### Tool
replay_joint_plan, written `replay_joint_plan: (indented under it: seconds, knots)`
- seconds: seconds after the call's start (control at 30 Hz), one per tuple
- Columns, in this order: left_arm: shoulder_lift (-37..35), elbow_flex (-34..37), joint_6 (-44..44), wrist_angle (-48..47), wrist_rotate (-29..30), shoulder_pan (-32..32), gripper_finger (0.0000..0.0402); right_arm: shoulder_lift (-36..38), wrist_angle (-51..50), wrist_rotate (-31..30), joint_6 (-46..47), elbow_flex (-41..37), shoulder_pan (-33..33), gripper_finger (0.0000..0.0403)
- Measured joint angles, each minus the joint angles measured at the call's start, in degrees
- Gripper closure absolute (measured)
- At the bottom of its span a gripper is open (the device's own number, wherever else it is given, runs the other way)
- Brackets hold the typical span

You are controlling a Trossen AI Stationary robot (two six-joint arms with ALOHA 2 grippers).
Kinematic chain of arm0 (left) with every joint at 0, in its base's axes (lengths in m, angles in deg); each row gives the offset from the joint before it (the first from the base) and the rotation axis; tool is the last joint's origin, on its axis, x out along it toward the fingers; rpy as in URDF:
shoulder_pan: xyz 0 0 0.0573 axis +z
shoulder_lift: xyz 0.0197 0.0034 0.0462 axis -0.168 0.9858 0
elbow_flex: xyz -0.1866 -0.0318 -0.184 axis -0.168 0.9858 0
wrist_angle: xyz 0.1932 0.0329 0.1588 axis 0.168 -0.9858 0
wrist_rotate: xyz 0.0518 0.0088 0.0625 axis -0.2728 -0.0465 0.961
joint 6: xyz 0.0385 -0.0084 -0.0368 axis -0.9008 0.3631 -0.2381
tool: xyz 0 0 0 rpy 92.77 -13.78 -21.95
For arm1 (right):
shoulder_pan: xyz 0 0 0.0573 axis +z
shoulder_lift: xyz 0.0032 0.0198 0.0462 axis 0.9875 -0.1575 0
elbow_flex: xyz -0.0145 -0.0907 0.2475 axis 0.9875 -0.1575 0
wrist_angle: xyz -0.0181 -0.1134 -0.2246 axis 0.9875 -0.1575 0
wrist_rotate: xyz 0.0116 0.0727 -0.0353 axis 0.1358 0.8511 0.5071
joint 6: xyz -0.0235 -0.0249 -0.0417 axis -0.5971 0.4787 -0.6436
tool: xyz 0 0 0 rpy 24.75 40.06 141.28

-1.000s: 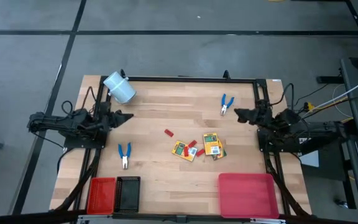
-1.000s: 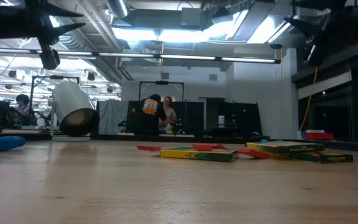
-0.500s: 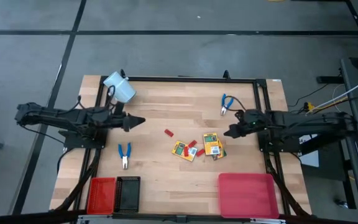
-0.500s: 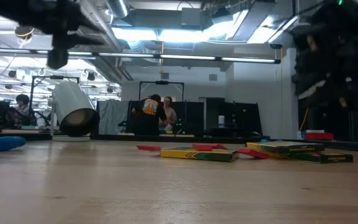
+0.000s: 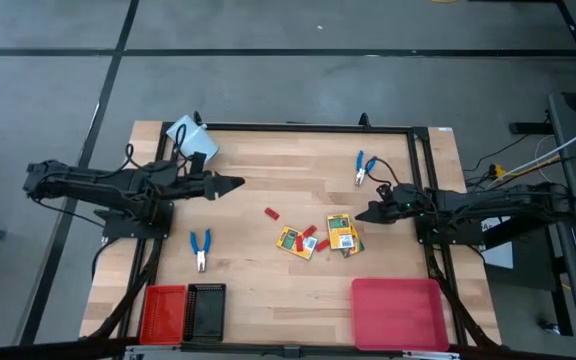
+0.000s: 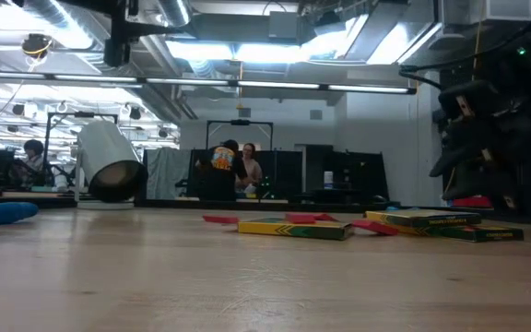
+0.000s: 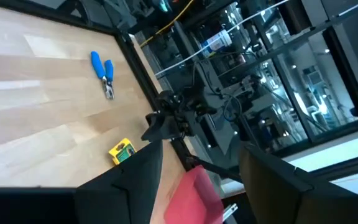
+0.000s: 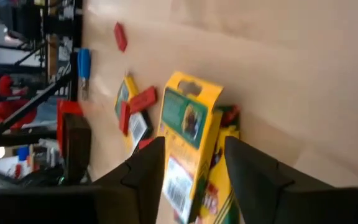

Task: Pick & Place School Supplies
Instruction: Put the yellow crayon box into the red basket

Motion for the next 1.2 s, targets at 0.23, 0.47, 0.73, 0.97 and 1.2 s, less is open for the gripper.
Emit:
replay_joint_plan:
  seconds: [0.23, 0.47, 0.73, 0.97, 1.2]
  knots:
    - [3.3, -1.9, -1.0, 0.1, 1.3, 0.0, 0.0197, 0.0, -0.1, -2.9, 0.8, 0.0, -1.3, 0.0193]
    - [3.5, -2.0, -1.9, 0.2, 1.9, 0.0, 0.0198, -2.7, -0.5, -1.8, 1.6, 0.6, -1.5, 0.0191]
    - [3.4, -2.0, -3.1, 0.2, 1.9, 0.0, 0.0198, -12.7, -3.0, -2.7, -2.9, 9.0, -1.5, 0.0206]
    - [3.4, -2.0, -4.1, 0.6, 1.4, 0.0, 0.0198, -24.2, -0.9, 0.5, -4.7, 11.1, -1.4, 0.0207]
    - [3.4, -2.0, -4.1, 0.6, 0.3, 0.0, 0.0198, -30.7, 7.3, 0.9, -4.5, 11.2, -1.5, 0.0208]
